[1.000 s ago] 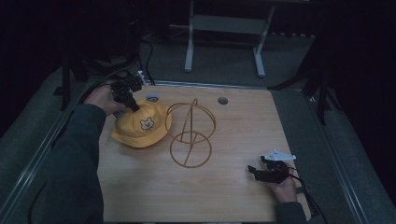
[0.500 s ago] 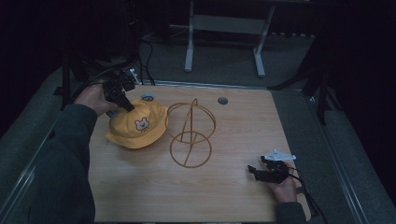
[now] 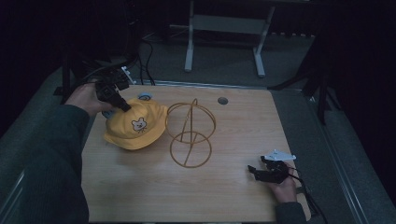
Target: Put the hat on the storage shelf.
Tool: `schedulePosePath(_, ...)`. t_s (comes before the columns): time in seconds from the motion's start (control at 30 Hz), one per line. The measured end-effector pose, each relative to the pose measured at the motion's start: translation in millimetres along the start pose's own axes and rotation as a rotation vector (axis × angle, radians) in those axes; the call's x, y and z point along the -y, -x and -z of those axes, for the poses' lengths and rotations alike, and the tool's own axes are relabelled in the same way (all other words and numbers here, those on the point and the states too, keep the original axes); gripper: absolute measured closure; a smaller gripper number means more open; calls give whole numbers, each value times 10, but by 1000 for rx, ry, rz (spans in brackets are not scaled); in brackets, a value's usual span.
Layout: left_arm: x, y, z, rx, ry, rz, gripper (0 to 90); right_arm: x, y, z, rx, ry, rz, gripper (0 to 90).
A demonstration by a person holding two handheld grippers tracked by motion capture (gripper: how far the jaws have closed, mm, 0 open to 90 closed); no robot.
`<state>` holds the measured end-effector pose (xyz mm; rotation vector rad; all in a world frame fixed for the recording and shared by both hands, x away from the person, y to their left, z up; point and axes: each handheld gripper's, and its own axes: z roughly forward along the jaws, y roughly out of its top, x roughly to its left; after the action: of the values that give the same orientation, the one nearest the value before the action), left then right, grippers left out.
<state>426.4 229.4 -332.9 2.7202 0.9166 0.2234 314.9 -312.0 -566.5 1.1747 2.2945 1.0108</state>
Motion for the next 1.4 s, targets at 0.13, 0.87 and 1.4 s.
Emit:
schedulePosePath(0.13, 21, -6, 65, 10, 20, -5, 792, 0, 0, 0, 0, 0, 0, 261)
schedulePosePath(0.87, 110, 59, 288, 7, 54, -37, 793, 0, 0, 0, 0, 0, 0, 261)
schedulePosePath(1.4, 175, 81, 414, 22, 83, -52, 793, 0, 0, 0, 0, 0, 0, 261)
